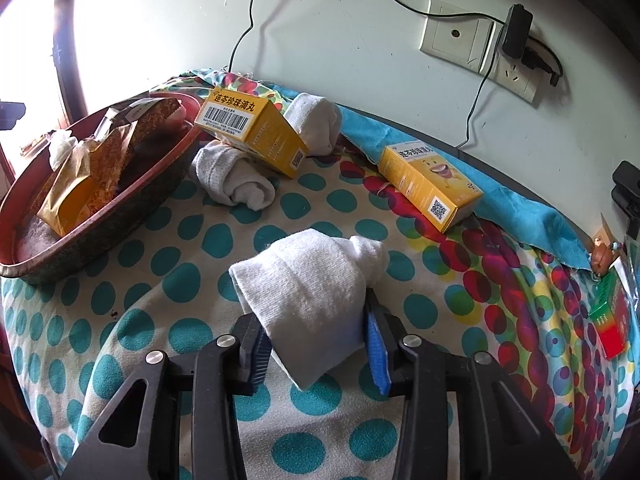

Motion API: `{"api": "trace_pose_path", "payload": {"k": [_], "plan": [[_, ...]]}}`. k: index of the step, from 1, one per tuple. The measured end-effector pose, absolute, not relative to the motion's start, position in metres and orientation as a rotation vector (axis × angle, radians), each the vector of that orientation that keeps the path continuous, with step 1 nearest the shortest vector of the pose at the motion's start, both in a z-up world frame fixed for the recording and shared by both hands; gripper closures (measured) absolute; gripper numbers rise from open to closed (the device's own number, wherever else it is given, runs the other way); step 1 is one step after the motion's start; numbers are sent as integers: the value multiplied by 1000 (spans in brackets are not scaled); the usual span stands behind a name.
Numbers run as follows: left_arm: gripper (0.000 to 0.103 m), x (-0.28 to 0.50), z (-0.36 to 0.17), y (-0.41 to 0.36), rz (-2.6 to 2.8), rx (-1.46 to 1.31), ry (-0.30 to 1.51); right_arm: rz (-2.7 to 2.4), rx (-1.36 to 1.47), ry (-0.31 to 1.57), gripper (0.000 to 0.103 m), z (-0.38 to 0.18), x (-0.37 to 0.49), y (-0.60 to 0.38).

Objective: Organize objects
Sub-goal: 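Carry the white towel into the red tray and open the right gripper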

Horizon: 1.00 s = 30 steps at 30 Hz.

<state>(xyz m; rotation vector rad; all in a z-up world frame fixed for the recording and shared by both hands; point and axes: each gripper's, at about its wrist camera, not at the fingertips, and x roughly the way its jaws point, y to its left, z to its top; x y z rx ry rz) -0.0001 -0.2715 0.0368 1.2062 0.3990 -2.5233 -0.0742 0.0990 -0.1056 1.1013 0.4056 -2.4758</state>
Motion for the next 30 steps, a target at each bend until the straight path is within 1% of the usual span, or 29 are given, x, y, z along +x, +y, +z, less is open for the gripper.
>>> {"api": "trace_pose_path", "payload": {"k": [7,9,12,16,23,30], "plan": [[62,1,34,-271,-2478,1263,384,-2512,1067,375,67,-100,-71,105],[62,1,34,-272,-2473,1279,387,-2522,1068,343,67,-99,-72,108],[62,3,35,-274,-2475,1280,400,-2515,1093,237,67,-94,-73,114],[62,7,41,-279,-2479,1265,417,-2504,1025,195,67,-69,-63,103],[62,14,51,-285,-2497,1244,448,-2389,883,188,67,-26,-39,48],[62,18,55,-289,-2517,1245,472,-2227,881,243,67,-25,-21,-29]]}}
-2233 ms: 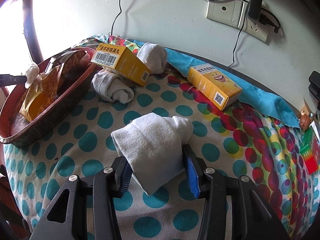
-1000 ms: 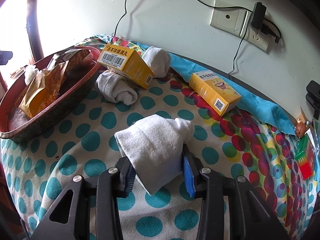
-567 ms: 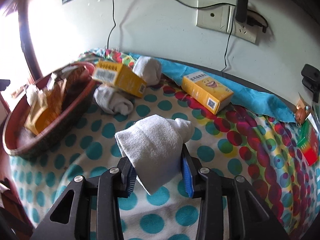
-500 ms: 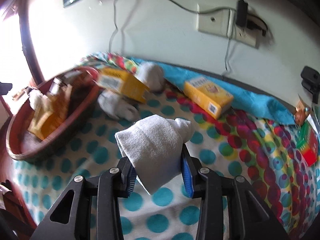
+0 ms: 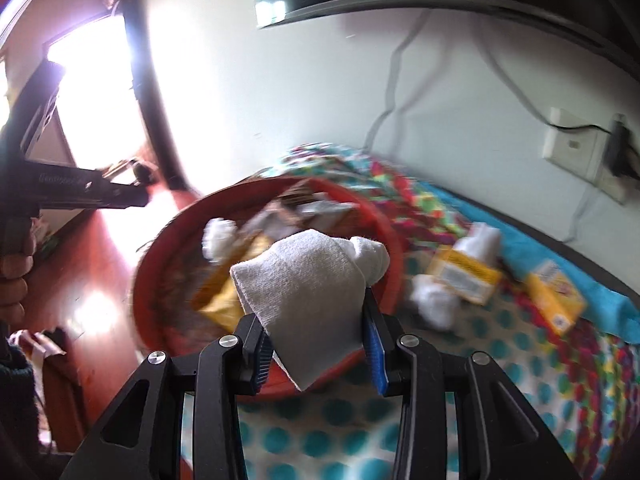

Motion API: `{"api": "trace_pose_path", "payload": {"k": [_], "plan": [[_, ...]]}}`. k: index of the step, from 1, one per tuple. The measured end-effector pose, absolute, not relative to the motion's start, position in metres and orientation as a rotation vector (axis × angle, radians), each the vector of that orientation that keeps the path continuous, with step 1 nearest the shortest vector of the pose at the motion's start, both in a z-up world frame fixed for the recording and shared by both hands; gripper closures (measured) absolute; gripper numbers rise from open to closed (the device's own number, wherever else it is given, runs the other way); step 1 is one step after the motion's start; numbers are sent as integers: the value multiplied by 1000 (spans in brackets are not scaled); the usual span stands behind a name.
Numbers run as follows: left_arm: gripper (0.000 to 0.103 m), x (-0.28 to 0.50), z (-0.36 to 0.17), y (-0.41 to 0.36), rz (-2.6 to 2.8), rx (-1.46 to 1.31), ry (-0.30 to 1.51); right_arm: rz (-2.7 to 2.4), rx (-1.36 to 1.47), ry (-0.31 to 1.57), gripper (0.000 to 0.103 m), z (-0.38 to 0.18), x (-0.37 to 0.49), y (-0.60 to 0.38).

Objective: Organize objects
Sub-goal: 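Carry the white towel into the red tray and open the right gripper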

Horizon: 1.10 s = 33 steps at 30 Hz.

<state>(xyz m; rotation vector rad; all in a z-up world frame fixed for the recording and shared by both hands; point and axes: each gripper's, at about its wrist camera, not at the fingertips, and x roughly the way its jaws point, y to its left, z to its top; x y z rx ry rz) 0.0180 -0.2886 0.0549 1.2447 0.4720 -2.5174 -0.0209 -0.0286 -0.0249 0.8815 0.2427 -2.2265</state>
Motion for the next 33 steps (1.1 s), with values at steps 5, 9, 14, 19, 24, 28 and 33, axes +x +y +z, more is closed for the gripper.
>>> {"api": "trace_pose_path", "payload": {"k": [5,9,14,19,24,28,33], "plan": [[62,18,54,-287,-2532,1259,481,-2141,899,327,67,-38,-10,-83],[62,17,55,-285,-2543,1264,471,-2109,922,383,66,-47,-10,-113],[62,18,56,-284,-2549,1269,465,-2107,949,415,66,-56,-14,-134],[62,19,57,-287,-2545,1269,476,-2107,975,420,66,-65,-22,-143],[62,19,54,-290,-2542,1275,490,-2103,990,419,66,-71,-26,-146],[62,19,54,-293,-2536,1271,495,-2105,981,446,64,-74,-27,-148],[62,19,52,-294,-2523,1278,493,-2110,972,463,61,-75,-25,-150]]}}
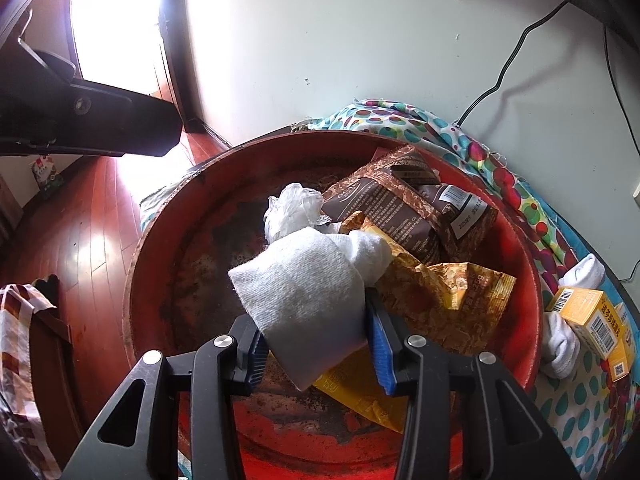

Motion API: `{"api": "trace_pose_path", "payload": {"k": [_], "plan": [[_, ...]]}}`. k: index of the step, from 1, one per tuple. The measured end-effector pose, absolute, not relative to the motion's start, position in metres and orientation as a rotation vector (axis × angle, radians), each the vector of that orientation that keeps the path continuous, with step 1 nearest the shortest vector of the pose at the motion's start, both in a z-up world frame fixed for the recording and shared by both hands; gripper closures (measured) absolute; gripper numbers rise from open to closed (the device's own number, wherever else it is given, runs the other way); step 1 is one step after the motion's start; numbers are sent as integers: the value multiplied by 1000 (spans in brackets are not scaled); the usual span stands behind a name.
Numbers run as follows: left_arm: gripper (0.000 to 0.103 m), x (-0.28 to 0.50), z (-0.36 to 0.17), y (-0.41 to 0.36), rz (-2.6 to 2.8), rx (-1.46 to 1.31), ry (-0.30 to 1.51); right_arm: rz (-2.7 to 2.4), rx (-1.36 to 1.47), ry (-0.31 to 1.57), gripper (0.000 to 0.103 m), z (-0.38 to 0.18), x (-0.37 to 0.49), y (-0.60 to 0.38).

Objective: Organize objects
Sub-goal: 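Carry the white towel into the red tray and open the right gripper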

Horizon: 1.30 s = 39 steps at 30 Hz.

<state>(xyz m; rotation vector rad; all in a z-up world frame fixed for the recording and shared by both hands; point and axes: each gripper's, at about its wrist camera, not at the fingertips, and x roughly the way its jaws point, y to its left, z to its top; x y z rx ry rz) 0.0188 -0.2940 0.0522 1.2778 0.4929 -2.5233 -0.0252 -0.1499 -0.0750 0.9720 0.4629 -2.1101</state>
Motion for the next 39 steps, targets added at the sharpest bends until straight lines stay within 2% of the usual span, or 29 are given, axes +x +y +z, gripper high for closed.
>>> {"api": "trace_pose_path", "payload": {"k": [4,8,22,39], "plan": [[62,19,51,-294,-2520,1284,491,-2108,973,451,55,-75,-25,-149],[62,17,50,-293,-2519,1291,488,-2123,965,430,42,-73,-24,-146],[62,15,46,-294,-2503,1308,487,-2134,983,350,36,-67,-21,-121],[62,2,43,-251,-2562,1368,340,-2226,999,233,30,-56,-30,-61]]}}
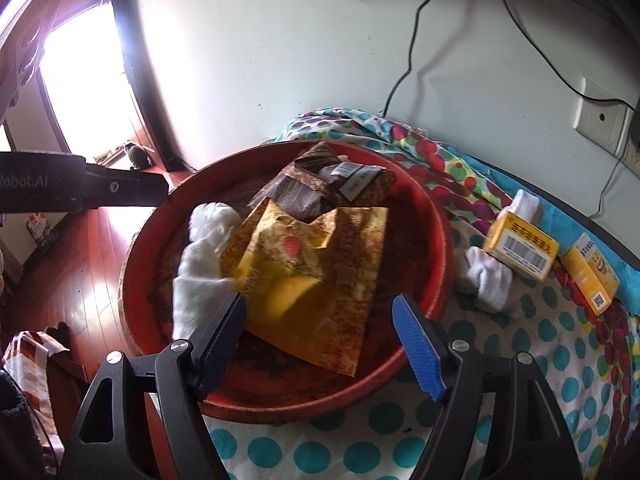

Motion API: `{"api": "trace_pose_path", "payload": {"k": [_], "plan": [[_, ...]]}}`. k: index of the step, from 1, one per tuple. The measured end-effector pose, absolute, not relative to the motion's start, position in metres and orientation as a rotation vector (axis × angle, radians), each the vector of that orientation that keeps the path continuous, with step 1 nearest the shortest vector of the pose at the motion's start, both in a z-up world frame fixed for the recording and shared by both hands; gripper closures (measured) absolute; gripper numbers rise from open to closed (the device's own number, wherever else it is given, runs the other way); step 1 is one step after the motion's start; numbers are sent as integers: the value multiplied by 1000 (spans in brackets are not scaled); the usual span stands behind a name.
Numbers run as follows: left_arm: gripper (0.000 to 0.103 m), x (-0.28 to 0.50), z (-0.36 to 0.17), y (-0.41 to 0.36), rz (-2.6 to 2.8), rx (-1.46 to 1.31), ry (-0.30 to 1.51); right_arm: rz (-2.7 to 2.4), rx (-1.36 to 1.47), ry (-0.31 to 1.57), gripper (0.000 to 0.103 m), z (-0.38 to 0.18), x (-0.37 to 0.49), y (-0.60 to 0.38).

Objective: Organize objects
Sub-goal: 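Carry the white towel into the red tray and open the right gripper, then grasp the yellow medicine box with the right gripper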

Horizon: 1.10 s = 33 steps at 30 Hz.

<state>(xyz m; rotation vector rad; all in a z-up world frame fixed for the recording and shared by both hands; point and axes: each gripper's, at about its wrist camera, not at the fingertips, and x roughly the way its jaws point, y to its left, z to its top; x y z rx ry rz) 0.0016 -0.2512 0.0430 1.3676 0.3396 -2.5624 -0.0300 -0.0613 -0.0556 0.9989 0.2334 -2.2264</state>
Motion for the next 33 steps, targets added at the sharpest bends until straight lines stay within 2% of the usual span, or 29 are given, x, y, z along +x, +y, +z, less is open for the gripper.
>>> {"api": "trace_pose_path", "payload": {"k": [10,19,33], "plan": [[62,-5,37,-231,-2588,1400,281,-2351,991,140,30,-48,-46,-7],[62,-13,29,-212,-2628,1445,264,-2496,1057,18,30,-62,-80,48],[62,-25,4,-189,-2624,1550,198,-2502,1065,-27,29,-78,-126,27]]}}
